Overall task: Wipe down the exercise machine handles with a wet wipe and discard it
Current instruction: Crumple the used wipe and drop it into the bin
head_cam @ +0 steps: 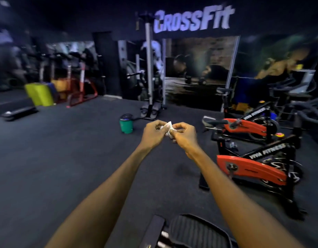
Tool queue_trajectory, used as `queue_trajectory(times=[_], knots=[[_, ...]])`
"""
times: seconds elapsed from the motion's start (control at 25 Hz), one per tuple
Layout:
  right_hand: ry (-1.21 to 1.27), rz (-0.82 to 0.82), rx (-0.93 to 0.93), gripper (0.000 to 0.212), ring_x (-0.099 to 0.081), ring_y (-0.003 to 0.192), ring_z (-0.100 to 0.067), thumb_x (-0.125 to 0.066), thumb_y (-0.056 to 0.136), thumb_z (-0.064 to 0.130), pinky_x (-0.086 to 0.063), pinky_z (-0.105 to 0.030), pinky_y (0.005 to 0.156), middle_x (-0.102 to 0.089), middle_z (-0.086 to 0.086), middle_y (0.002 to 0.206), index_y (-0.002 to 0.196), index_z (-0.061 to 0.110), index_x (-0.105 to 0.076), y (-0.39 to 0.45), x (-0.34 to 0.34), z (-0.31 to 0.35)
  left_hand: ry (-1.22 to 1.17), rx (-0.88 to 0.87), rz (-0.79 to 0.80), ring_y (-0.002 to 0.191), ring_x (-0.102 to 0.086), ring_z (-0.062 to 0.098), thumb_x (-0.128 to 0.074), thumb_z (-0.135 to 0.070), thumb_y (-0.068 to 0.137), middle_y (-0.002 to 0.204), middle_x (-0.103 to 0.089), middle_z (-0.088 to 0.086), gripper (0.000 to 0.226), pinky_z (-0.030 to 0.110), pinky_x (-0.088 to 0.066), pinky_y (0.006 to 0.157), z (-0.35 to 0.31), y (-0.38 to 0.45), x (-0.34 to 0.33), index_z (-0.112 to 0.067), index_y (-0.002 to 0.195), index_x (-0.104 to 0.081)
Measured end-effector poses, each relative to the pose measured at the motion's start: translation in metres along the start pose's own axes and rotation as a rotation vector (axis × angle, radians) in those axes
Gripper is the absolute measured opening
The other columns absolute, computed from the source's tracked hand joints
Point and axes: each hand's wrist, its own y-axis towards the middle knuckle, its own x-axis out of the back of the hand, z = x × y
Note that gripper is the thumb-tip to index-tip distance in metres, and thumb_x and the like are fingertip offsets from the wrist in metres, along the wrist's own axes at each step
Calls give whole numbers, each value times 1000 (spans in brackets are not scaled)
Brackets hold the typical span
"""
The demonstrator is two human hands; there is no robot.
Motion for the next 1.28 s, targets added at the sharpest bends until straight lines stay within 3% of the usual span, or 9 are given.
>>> queue_trajectory(times=[0.12, 0.32, 0.48, 0.64, 0.84, 0.96, 1.12, 1.28], knots=[[32, 158, 17, 11, -72, 69, -25, -69, 87, 1, -62, -38, 62, -73, -17, 86, 85, 12, -66, -1, -53, 5, 66, 61, -107, 72, -60, 13, -64, -15, 94, 83, -70, 8, 11, 26, -46, 63, 24, -4, 49, -6, 96, -71], [51, 353, 72, 19, -71, 66, -30, -70, 85, 0, -62, -51, 72, -71, -15, 77, 78, 16, -63, -7, -145, 8, 138, 148, -300, 76, -62, 17, -65, -18, 93, 86, -72, 11, 16, 42, -53, 72, 59, -21, 128, -4, 97, -72], [73, 438, 76, 21, -73, 66, -26, -73, 84, 3, -62, -52, 74, -73, -10, 77, 76, 21, -64, -6, -210, 8, 191, 183, -377, 84, -67, 29, -66, -21, 92, 91, -72, 13, 16, 49, -56, 80, 83, -22, 183, -6, 97, -71], [105, 467, 76, 20, -74, 65, -21, -74, 83, 2, -62, -51, 74, -73, -8, 76, 77, 20, -65, 3, -286, 6, 302, 266, -440, 84, -68, 25, -65, -34, 92, 86, -73, 7, 25, 43, -57, 77, 121, -9, 244, -10, 92, -71], [75, 481, 45, 20, -72, 75, -24, -73, 80, 1, -62, -46, 76, -74, -11, 82, 83, 19, -64, 27, -407, 4, 252, 302, -424, 80, -71, 32, -66, -21, 92, 82, -73, 15, 17, 48, -58, 77, 189, 36, 337, -4, 90, -70], [41, 457, 61, 16, -66, 75, -17, -76, 80, 5, -57, -37, 66, -71, -2, 80, 89, 15, -67, 48, -475, 10, 208, 312, -376, 77, -72, 31, -63, -16, 94, 85, -73, 18, 15, 47, -60, 76, 220, 71, 390, -2, 94, -69], [-10, 411, 53, 21, -71, 86, -19, -74, 81, 2, -60, -43, 76, -74, -5, 93, 100, 11, -71, 86, -548, 17, 141, 295, -322, 75, -70, 26, -61, -12, 96, 89, -71, 20, 11, 41, -62, 71, 256, 121, 444, -4, 102, -65], [-19, 363, 49, 19, -72, 87, -18, -72, 82, 3, -60, -46, 79, -74, -3, 91, 96, 15, -72, 152, -609, 6, 91, 232, -259, 68, -70, 22, -59, -6, 95, 80, -70, 15, 16, 35, -61, 64, 305, 190, 478, -8, 109, -65]])
